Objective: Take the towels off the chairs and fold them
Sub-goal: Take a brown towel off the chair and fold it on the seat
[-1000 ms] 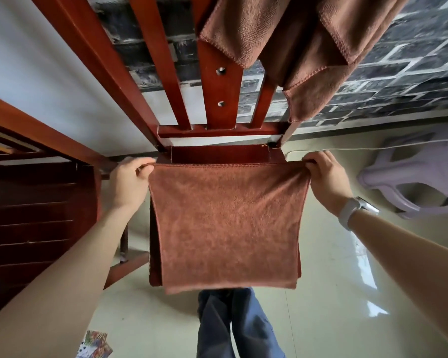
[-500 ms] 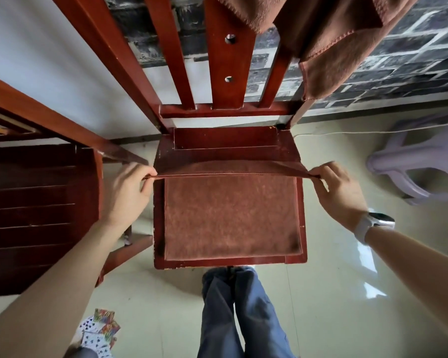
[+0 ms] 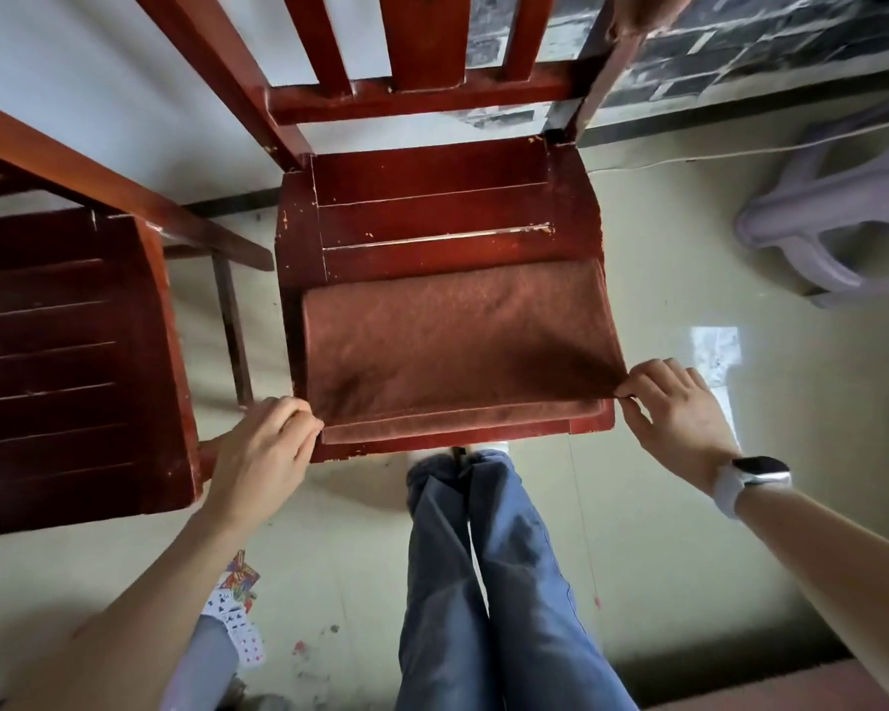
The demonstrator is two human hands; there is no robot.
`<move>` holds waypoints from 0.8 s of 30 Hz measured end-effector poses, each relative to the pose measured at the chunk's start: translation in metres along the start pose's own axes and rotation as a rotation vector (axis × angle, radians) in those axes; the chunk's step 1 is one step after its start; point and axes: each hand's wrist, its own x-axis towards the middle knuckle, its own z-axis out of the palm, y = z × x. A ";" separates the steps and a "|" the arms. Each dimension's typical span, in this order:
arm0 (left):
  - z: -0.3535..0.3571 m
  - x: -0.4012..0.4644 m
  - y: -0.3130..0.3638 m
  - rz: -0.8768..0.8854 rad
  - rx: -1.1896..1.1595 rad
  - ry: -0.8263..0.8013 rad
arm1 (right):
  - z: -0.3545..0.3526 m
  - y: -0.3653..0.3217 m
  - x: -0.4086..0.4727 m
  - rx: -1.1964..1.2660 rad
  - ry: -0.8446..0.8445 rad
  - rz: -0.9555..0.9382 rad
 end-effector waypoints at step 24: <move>0.050 -0.023 0.040 -0.183 0.139 -0.272 | 0.046 -0.043 -0.005 -0.122 -0.143 -0.060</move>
